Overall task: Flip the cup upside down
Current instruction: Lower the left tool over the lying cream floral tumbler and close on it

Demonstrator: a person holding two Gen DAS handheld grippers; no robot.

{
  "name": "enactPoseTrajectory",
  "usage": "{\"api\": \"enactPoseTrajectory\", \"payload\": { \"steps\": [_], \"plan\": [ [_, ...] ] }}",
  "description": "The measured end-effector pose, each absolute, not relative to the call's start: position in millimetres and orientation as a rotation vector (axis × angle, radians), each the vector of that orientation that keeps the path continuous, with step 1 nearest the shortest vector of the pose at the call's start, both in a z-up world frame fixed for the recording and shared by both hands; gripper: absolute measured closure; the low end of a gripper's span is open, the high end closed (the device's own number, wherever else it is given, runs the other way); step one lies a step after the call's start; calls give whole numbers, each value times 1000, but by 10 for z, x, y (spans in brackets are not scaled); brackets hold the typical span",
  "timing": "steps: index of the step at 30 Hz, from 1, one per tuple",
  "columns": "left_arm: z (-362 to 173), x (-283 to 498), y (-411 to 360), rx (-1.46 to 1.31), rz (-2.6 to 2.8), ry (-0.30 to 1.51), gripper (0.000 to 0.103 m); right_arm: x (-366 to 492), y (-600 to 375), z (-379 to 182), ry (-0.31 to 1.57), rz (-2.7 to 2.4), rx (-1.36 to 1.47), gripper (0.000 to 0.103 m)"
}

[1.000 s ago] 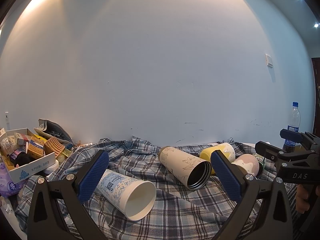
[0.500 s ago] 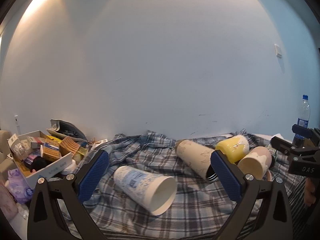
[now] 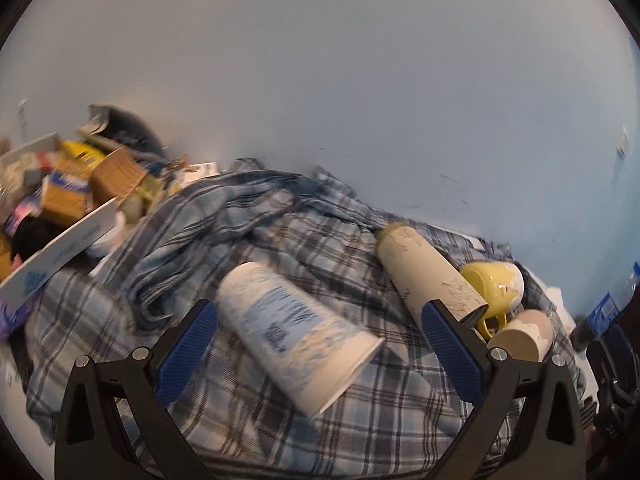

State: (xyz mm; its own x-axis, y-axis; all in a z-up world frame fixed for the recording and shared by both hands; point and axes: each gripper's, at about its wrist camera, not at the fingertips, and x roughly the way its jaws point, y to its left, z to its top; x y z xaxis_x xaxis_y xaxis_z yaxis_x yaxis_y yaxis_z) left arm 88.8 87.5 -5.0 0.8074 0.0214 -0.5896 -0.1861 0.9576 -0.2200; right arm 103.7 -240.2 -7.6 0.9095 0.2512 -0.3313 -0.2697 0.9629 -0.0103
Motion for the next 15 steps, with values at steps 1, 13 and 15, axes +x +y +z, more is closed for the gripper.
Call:
{"api": "enactPoseTrajectory", "payload": {
  "steps": [1,13,15],
  "plan": [
    [-25,971,752,-237,88,627,0,1064,-2425,-79,345,270,-44,0],
    [-132,2129,-241,-45,22,882,0,1356,-2643,-200,471,145,10,0],
    [-171,2253,-264,-99,2,913,0,1388,-2693,-211,490,147,36,0]
  ]
}}
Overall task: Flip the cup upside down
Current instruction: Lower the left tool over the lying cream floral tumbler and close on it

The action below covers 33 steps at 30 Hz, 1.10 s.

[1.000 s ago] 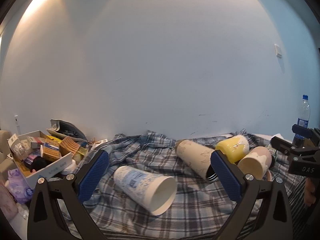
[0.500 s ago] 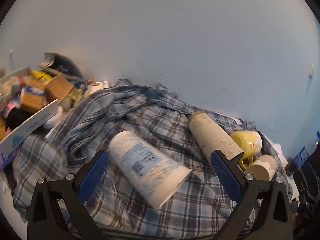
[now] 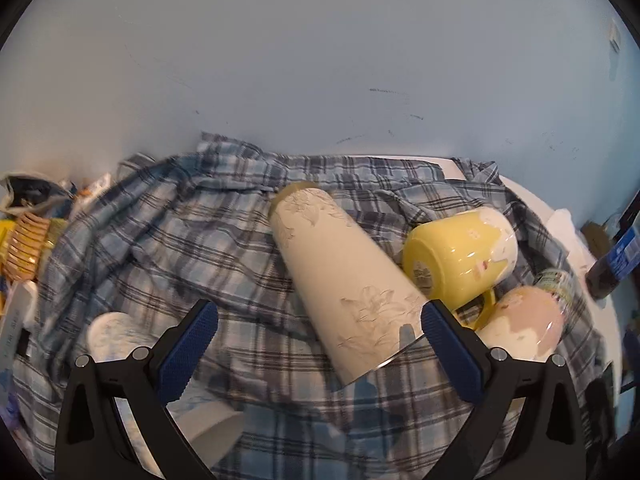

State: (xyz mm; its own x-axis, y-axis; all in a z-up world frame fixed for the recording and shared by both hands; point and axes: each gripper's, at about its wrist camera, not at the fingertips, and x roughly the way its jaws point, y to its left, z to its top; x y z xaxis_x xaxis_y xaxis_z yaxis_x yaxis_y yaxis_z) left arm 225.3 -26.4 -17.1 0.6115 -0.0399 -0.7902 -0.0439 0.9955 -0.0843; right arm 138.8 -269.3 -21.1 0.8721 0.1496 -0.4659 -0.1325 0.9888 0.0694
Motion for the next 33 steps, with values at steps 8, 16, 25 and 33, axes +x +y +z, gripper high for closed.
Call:
{"api": "enactPoseTrajectory", "payload": {
  "steps": [8,16,25,33],
  "plan": [
    [-323,2613,-367,-145,4,977,0,1568,-2623,-59,520,161,-14,27],
    [-539,2776,-359,-183,-32,1099,1,1981,-2454,49,567,145,-84,51],
    [-718,2845,-422,-245,-92,1210,1,2072,-2395,-147,604,152,-98,53],
    [-754,2851,-452,-239,-65,1224,7,2082,-2501,-242,592,94,-127,53]
  ]
}}
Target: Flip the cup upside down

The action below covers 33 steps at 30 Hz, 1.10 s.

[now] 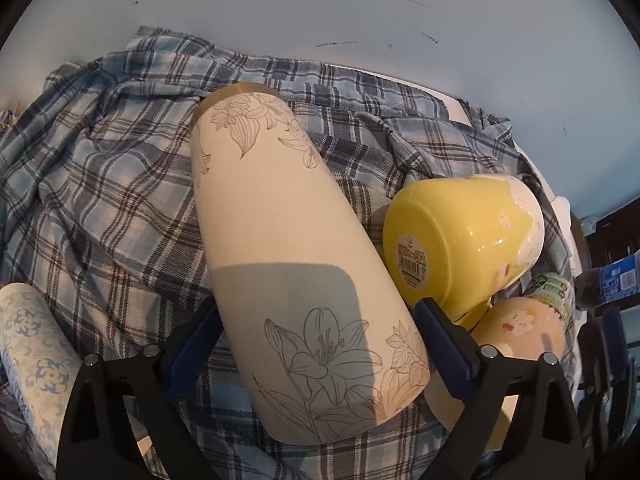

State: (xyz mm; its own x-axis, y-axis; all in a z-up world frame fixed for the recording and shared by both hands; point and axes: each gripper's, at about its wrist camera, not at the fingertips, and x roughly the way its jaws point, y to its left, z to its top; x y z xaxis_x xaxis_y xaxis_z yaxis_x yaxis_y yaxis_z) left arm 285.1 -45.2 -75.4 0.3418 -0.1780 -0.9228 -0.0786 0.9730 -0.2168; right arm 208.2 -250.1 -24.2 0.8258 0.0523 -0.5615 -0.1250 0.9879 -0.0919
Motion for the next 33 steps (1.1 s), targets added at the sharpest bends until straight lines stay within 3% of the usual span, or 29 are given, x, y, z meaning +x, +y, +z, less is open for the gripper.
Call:
{"api": "enactPoseTrajectory", "payload": {
  "steps": [11,14,24,33],
  "plan": [
    [-626,2212,-383,-137,-117,1202,12,1994,-2562,-201,579,113,-110,53],
    [-556,1917,-321,-125,-122,1180,13,1972,-2556,-178,566,120,-110,46],
    [-514,1279,-276,-100,-184,1175,16,1911,-2506,-161,557,141,-120,44],
    [156,778,-400,111,-148,786,16,1792,-2516,0,547,198,-76,35]
  ]
}}
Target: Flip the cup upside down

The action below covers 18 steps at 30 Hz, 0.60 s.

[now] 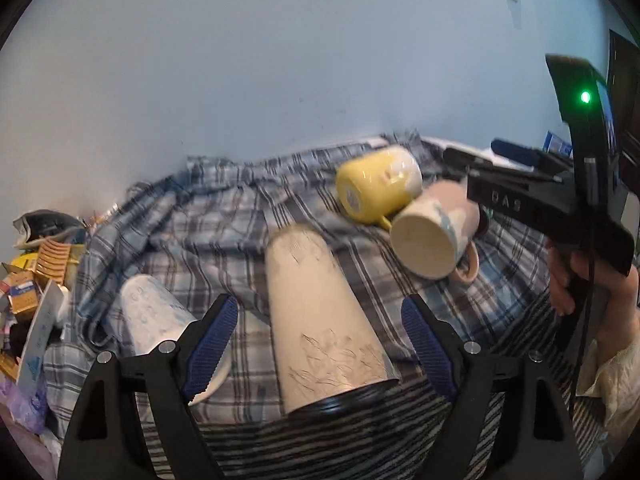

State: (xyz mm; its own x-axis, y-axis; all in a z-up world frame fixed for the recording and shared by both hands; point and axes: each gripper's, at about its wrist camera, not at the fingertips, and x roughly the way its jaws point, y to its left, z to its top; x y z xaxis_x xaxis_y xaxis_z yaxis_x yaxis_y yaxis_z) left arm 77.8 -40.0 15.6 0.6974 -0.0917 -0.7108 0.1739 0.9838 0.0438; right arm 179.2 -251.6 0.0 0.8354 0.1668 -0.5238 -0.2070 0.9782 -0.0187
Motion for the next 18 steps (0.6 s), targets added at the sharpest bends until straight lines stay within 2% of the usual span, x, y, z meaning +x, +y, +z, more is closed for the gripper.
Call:
{"api": "enactPoseTrajectory", "payload": {
  "steps": [9,12,13,18],
  "plan": [
    [220,1001,227,56,-15,599,13,1915,-1941,181,788,504,10,32],
    [214,1071,433,4,33,566,8,2049,-1624,66,871,530,-19,32],
    [233,1094,505,-16,35,551,0,2097,-1537,5,904,525,-13,32],
    [393,1047,752,-20,103,435,0,2356,-1290,-341,1066,481,52,32]
  ]
}}
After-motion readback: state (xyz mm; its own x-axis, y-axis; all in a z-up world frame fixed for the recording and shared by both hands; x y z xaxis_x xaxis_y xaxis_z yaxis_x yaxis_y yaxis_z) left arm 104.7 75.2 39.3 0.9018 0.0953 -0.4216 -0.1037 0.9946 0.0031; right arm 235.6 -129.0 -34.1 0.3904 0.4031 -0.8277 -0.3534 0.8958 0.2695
